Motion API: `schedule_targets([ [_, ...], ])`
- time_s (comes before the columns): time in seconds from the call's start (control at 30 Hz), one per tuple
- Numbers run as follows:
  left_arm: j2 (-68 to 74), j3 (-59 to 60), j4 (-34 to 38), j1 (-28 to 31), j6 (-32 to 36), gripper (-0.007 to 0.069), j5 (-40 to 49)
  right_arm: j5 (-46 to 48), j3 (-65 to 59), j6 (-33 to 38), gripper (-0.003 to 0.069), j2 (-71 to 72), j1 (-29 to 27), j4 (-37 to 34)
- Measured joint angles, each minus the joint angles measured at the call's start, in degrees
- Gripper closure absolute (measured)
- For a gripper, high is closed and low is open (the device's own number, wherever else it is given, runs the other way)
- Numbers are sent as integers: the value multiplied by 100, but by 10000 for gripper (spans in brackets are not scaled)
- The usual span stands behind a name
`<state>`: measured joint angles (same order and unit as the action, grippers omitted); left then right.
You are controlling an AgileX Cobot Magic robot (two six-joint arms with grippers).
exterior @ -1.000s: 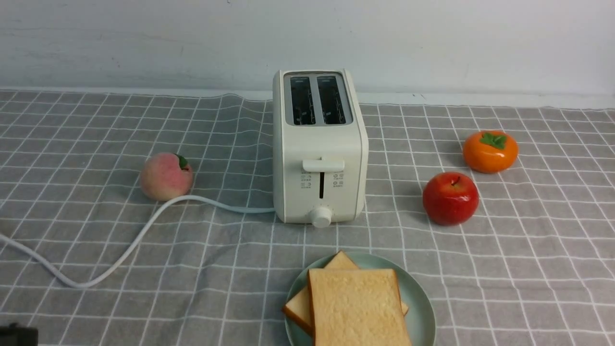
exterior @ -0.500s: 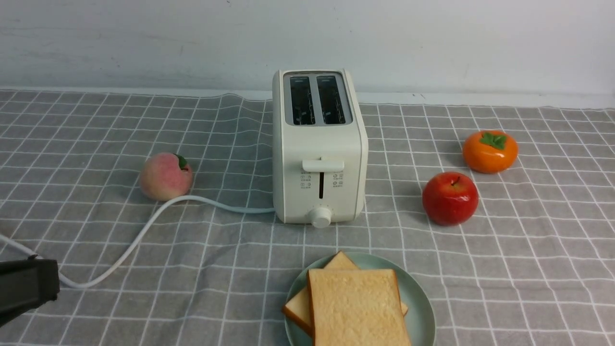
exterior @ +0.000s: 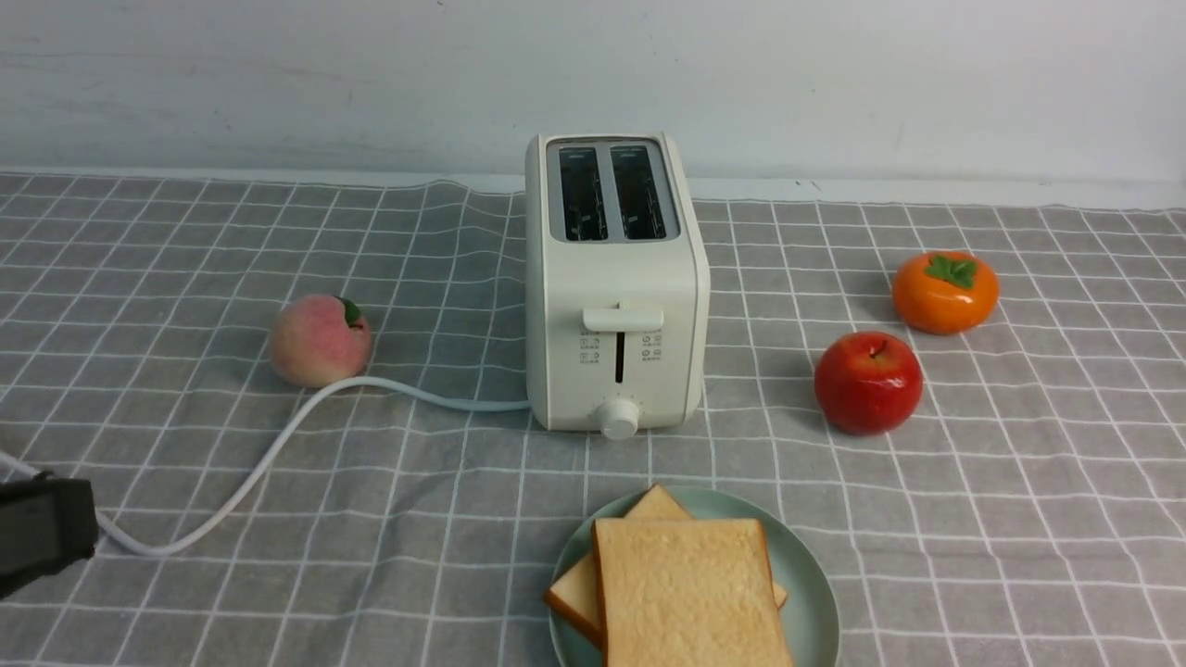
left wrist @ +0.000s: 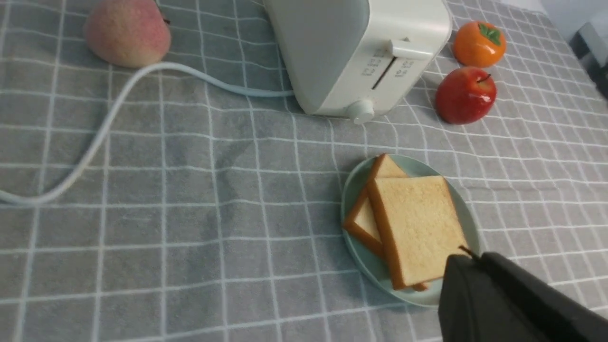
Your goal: Take toasted bread from bread machine on grey coffee table place on plate.
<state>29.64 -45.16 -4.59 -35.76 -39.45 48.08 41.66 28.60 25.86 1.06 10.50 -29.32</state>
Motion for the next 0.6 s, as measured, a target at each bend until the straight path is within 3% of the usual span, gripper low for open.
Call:
schedule_targets([
  [0.13,-491,176,459,0,-56,638,-82,0,0,0,636,0,0,0],
  [0.3,-1012,720,-232,140,-17,638,-961,0,0,0,635,0,0,0],
  [0.37,-1269,1174,-657,462,96,638,-1868,0,0,0,631,0,0,0],
  [0.47,-1642,1895,-1052,1030,757,638,-3056,0,0,0,625,0,0,0],
  [0.6,-2072,2543,-1102,1563,1684,638,-3598,0,0,0,620,0,0,0],
])
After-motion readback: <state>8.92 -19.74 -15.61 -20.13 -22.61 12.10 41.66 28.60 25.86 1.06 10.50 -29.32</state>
